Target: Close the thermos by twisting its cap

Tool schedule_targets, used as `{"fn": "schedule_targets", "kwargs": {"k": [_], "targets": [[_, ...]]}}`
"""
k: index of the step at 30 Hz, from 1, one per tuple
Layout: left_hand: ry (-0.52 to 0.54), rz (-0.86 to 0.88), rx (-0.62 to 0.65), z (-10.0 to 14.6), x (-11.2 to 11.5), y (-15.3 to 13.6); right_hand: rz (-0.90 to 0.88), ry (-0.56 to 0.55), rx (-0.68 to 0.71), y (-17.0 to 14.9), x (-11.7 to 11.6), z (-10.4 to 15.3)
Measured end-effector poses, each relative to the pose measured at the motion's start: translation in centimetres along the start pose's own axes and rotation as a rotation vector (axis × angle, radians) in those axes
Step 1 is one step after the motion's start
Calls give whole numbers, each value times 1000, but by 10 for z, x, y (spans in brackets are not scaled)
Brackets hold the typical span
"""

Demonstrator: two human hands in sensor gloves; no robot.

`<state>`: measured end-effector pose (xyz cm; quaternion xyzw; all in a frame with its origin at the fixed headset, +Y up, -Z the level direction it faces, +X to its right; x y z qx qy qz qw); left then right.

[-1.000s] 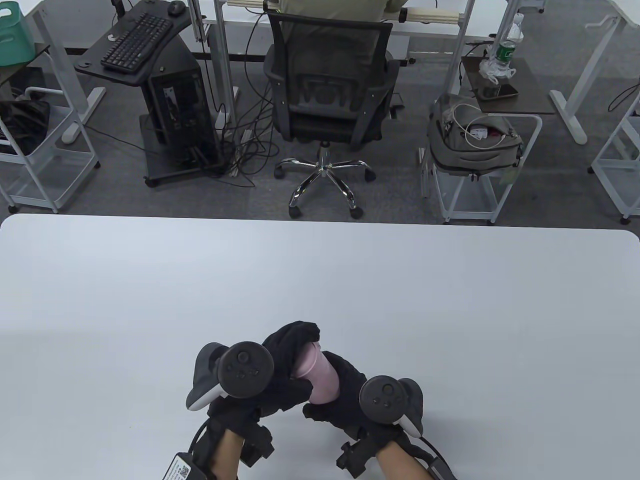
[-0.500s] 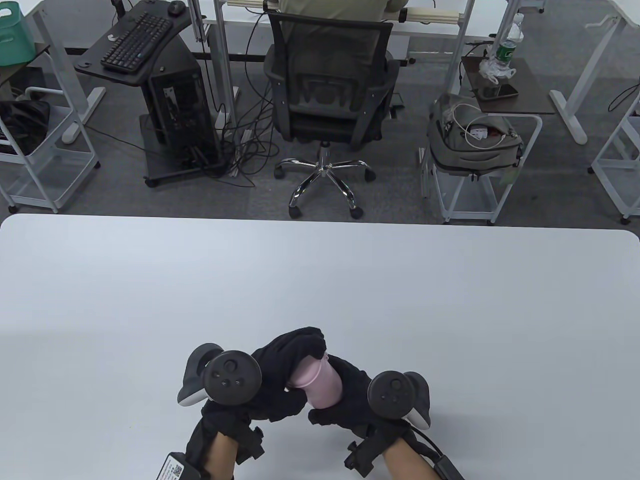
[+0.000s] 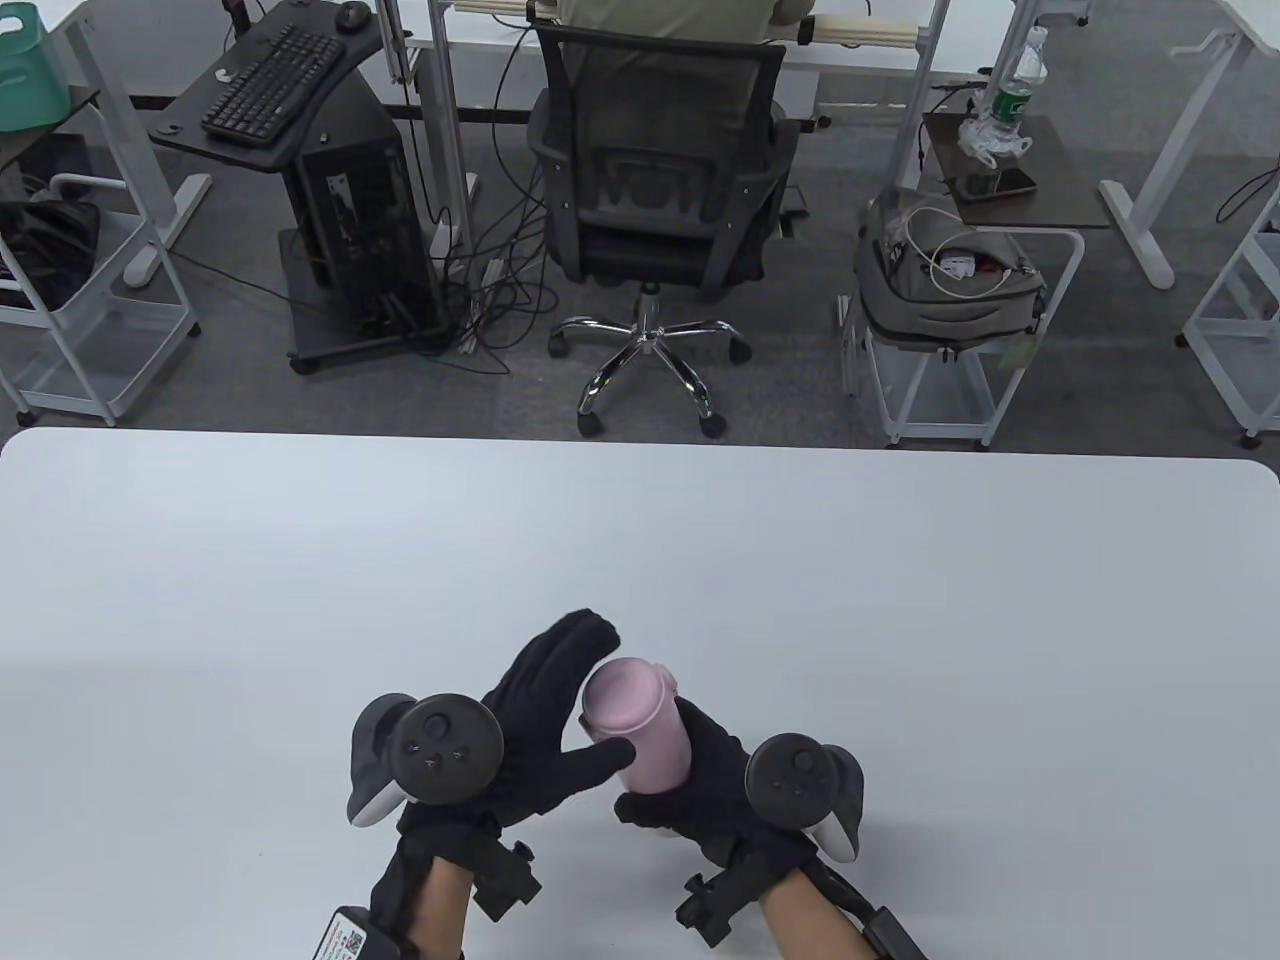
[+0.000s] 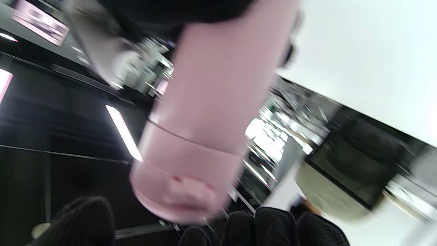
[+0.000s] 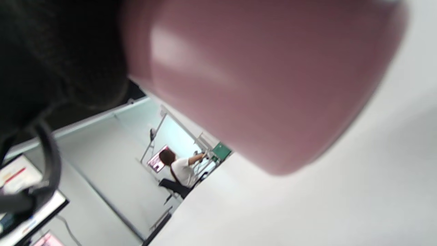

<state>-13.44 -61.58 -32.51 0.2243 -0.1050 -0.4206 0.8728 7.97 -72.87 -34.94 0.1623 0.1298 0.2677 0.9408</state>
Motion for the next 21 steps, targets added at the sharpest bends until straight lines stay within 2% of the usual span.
{"fn": "schedule_targets", "kwargs": {"k": [2, 4, 7, 10, 14, 17, 21], "targets": [[85, -102, -86, 3, -7, -10, -6, -75, -46, -7, 13, -8], [120, -176, -127, 4, -10, -15, -30, -151, -91, -17, 26, -22], [100, -215, -142, 4, -8, -18, -24, -230, -165, -38, 50, -55], [98, -220, -157, 3, -6, -21, 35, -327, -280, -72, 79, -95], [64, -234, -178, 1, 1, -26, 151, -362, -380, -115, 103, -131], [32, -300, -203, -1, 8, -31, 260, -387, -457, -139, 115, -144], [-16, -359, -225, -5, 17, -35, 248, -422, -548, -164, 120, -145]]}}
Point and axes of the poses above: the tracker on the back of each hand, its own y axis roughly to the thumb side, its own z axis roughly from the fingertips to the wrist, x = y × z, the point moved 5 cm from there along -z, roughly from the wrist to the fingertips
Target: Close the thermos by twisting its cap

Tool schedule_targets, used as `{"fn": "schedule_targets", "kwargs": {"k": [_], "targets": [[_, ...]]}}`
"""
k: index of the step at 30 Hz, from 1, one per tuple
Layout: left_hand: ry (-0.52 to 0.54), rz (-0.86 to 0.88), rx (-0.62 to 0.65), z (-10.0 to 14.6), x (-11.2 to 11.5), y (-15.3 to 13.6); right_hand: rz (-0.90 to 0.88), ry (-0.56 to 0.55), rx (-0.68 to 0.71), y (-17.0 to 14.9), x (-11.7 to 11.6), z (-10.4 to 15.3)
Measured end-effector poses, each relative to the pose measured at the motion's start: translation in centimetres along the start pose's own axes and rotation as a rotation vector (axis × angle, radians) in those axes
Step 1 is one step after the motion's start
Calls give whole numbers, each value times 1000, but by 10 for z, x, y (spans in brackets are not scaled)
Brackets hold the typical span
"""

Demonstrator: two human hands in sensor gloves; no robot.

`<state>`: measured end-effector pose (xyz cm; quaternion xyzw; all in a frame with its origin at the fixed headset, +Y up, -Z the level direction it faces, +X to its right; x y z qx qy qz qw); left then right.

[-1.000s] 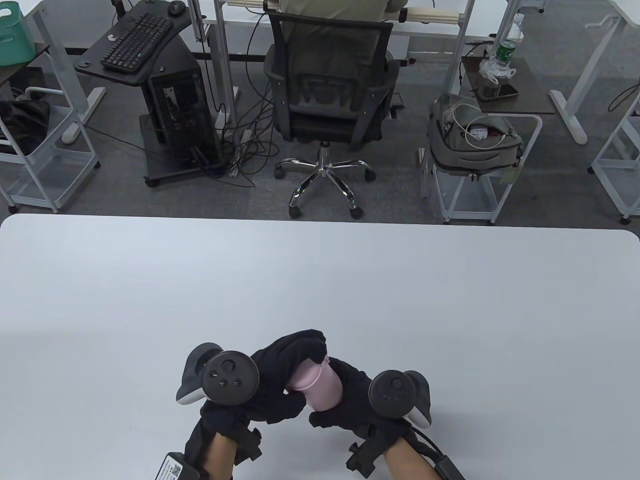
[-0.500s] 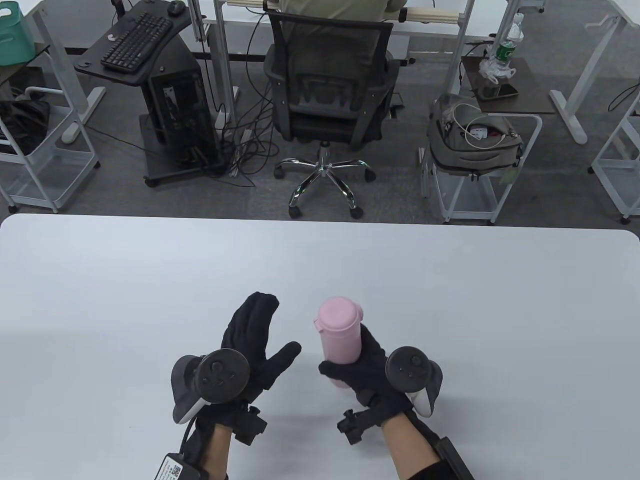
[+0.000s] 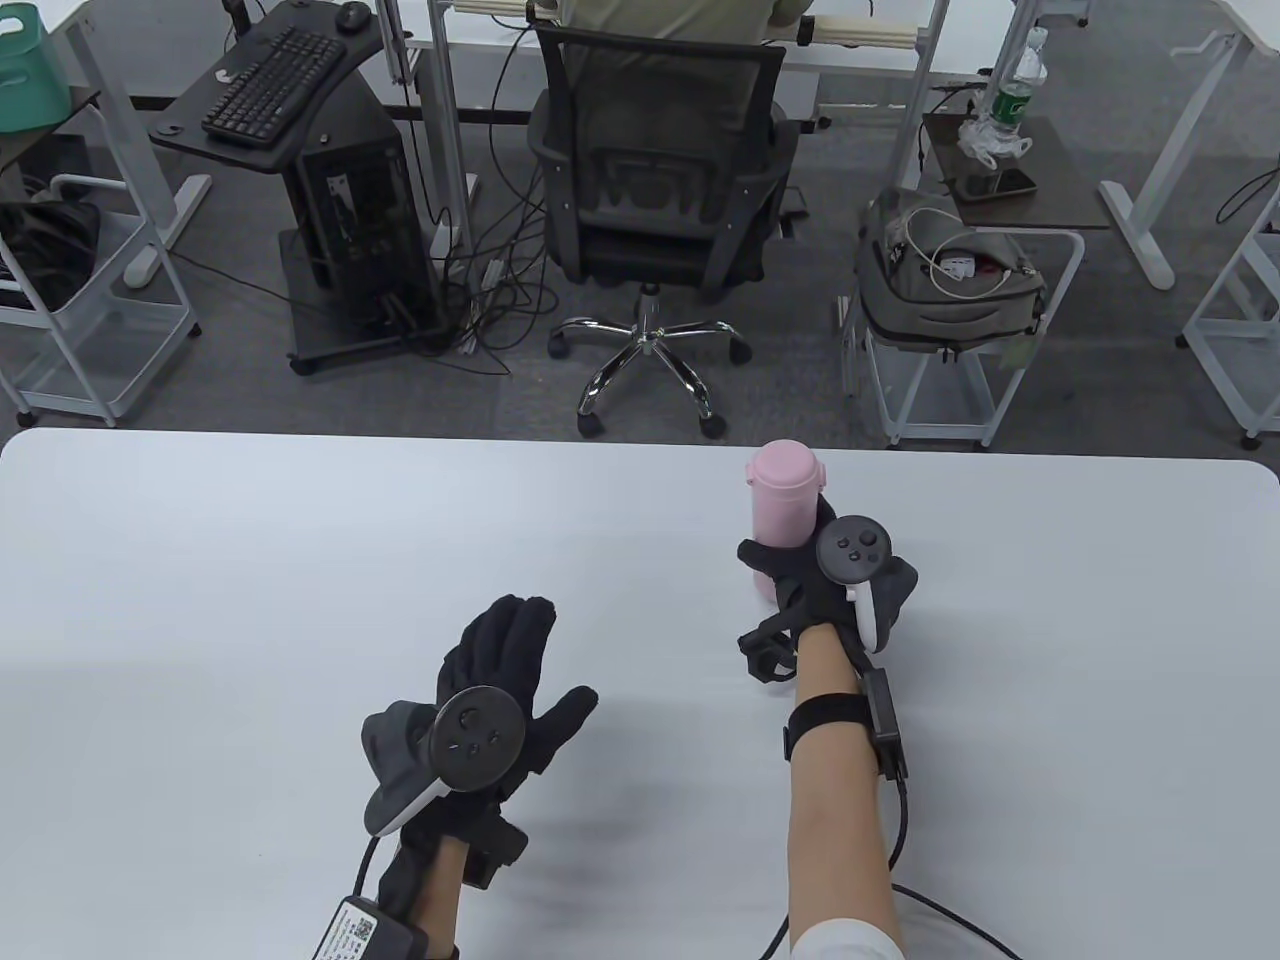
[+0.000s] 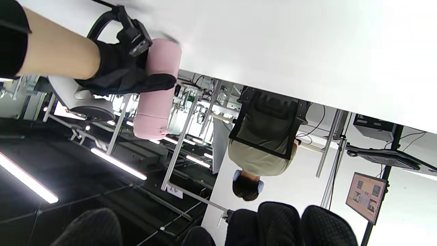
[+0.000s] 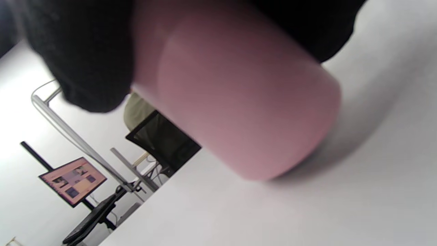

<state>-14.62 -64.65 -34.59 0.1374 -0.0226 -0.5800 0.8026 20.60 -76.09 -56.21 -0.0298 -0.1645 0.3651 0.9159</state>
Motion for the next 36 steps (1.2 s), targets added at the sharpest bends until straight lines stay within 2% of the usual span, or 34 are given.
{"fn": "schedule_targets", "kwargs": {"k": [8, 22, 25, 28, 32, 36], "targets": [[-48, -28, -22, -4, 12, -4, -57, 18, -49, -12, 2, -1], [-50, -53, -23, -3, 13, -3, 47, 63, -30, -12, 5, 12], [-33, -83, -31, -3, 11, -5, 81, 116, -5, -8, 15, 28], [-3, -131, -40, -1, 12, -5, 138, 130, 25, -2, 35, 53], [-1, -306, -70, 0, 20, -7, 302, 107, 143, 15, 61, 106], [-65, -499, -131, 6, 37, -19, 560, 94, 329, 40, 64, 159]]}}
Point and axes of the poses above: the tracker on the back of each hand, its own y axis roughly to the thumb side, its own z axis roughly from the fingertips to the wrist, x = y × z, the point moved 5 cm from there along -z, roughly from the wrist to the fingertips
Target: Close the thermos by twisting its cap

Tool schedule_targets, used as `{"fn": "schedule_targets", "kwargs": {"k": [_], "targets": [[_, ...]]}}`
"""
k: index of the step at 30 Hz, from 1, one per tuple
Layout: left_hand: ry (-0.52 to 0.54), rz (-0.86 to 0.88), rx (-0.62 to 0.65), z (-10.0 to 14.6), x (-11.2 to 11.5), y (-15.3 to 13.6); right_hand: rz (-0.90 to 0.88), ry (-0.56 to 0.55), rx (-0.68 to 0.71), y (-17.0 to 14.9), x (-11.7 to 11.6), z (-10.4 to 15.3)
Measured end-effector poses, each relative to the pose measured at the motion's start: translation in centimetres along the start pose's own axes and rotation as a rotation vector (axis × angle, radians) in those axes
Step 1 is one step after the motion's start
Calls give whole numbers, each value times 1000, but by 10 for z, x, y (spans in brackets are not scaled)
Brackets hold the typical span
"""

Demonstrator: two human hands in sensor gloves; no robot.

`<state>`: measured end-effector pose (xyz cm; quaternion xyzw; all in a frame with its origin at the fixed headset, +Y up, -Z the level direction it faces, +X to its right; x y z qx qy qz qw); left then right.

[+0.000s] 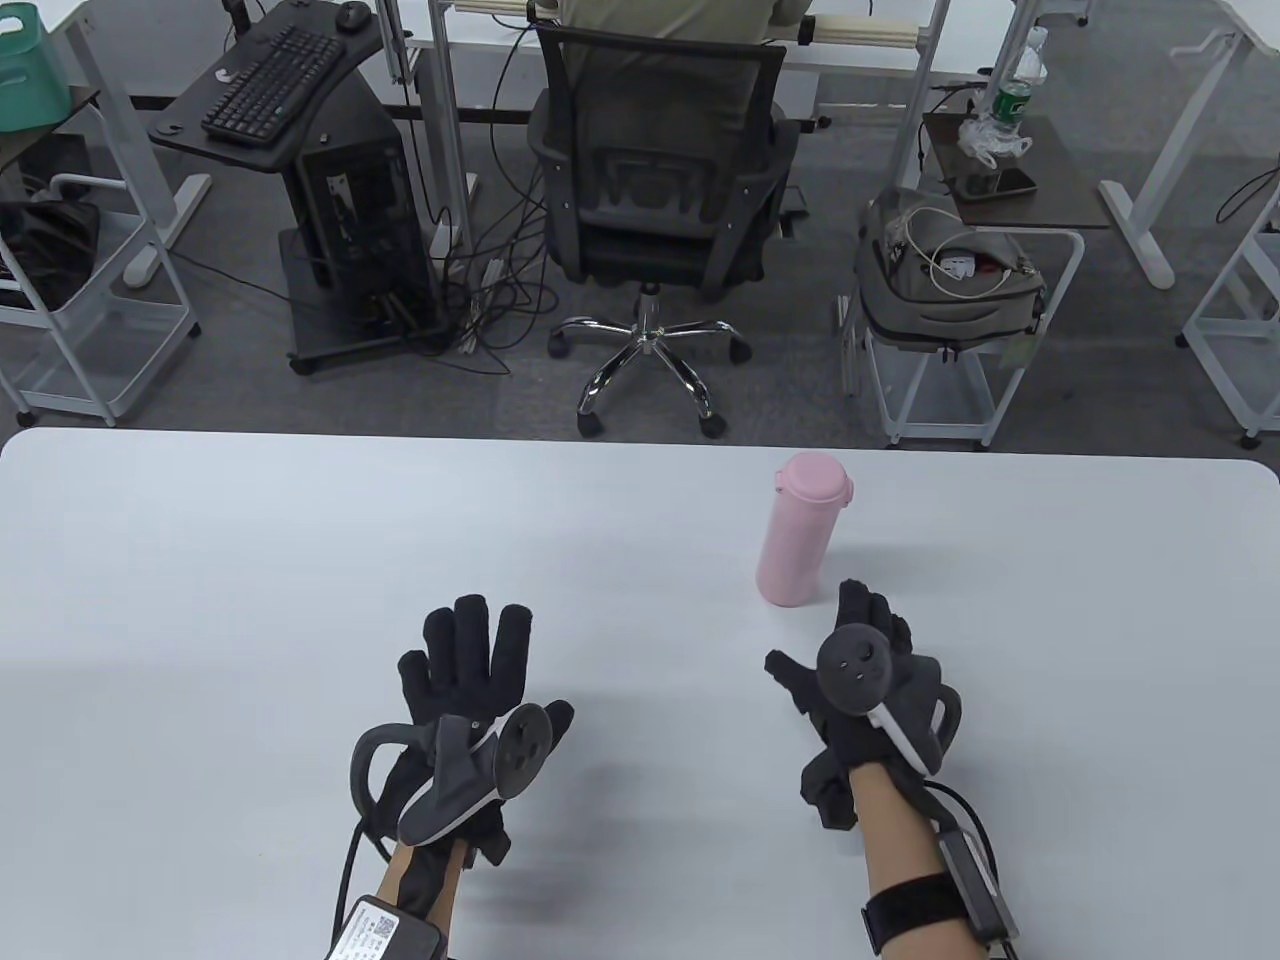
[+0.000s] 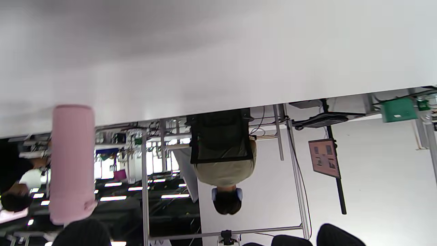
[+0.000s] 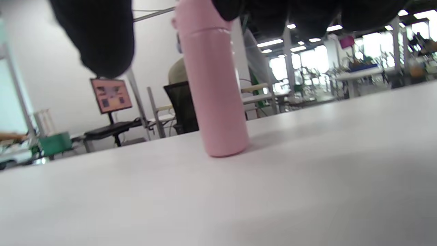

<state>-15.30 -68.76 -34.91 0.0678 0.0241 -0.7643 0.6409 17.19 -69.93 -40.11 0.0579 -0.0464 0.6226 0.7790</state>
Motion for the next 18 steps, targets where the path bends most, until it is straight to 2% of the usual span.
{"fn": "schedule_targets", "kwargs": {"k": [2, 4, 6, 8, 18], "targets": [[-31, -81, -22, 4, 15, -5, 180, -23, 99, 24, 3, 24], [-72, -89, -23, 7, 30, -8, 275, -42, 154, 40, 3, 38], [-53, -86, -25, 9, 42, -10, 307, -76, 195, 49, 1, 48], [-110, -136, -31, 8, 50, -13, 338, -59, 222, 53, -5, 52], [-111, -148, -28, 9, 55, -13, 370, 5, 262, 53, -22, 56]]}}
Point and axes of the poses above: the tracker on the back of each hand, its own y axis roughly to the thumb side, its own z axis roughly from the fingertips to the wrist, x = y × z, the point moved 5 cm from there along -z, roughly from the wrist to the fingertips
